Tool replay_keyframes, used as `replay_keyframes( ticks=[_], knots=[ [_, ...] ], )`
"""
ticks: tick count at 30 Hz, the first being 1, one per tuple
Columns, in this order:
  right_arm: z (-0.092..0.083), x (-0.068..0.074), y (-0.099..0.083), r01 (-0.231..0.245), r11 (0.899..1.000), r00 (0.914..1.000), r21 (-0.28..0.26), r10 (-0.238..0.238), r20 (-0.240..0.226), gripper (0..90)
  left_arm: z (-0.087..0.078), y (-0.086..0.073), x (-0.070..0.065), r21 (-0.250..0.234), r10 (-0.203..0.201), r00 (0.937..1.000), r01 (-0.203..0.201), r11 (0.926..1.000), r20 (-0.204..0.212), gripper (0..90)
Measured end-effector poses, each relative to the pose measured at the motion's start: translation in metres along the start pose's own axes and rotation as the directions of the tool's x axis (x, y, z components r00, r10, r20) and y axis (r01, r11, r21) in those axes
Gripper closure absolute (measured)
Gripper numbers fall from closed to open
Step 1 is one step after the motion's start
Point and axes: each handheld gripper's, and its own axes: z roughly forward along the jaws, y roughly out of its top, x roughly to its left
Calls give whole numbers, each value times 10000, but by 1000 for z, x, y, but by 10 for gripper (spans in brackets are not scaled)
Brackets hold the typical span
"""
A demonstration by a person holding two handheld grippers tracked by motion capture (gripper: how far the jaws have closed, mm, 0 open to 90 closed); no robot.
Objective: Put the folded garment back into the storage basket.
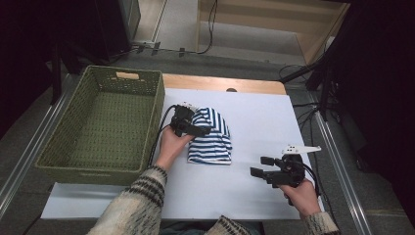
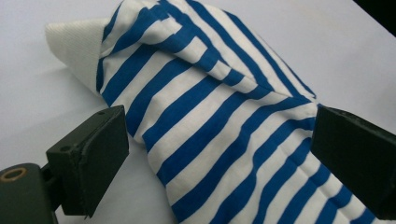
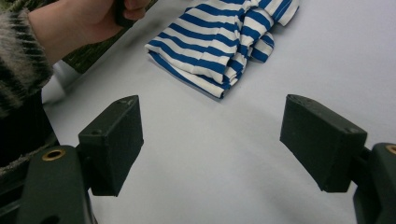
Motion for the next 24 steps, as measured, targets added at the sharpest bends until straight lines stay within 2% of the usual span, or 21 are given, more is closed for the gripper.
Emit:
replay_keyframes(
  ticks=[6, 7, 8, 10, 16, 18, 19, 21, 24],
  knots=[
    [0, 0, 0, -13, 10000, 10000, 1, 13, -16, 193, 11, -7, -2, 72, 270, 9996, -269, 9996, -24, 39],
    [0, 0, 0, -20, 10000, 10000, 0, 20, -14, 193, 14, -10, -1, 173, 265, 9996, -263, 9995, -95, 38],
    [0, 0, 0, -15, 10000, 10000, 1, 15, -16, 193, 15, -12, -1, 38, 435, 9990, -435, 9990, -139, 37],
    [0, 0, 0, -19, 10000, 10000, 0, 19, -17, 193, 17, -13, -5, 96, 617, 9974, -614, 9981, -362, 26],
    [0, 0, 0, -2, 10000, 10000, 40, 2, -1, 193, 22, -14, -13, 276, 1301, 9864, -1279, 9914, -1005, 27],
    [1, 0, 0, -25, 10000, 10000, 53, 26, -4, 193, 23, -18, -15, 73, 1499, 9796, -1503, 9886, -1338, 40],
    [1, 0, 0, -22, 10000, 10000, 65, 22, 3, 193, 22, -20, -16, 4, 1533, 9765, -1550, 9879, -1515, 59],
    [1, 0, 0, -24, 10000, 10000, 69, 24, 4, 193, 21, -20, -16, -131, 1381, 9777, -1420, 9898, -1584, 103],
    [2, 0, 0, -40, 9999, 10000, 121, 40, 10, 193, 20, -21, -17, -176, 1378, 9740, -1432, 9895, -1797, 166]
  ],
)
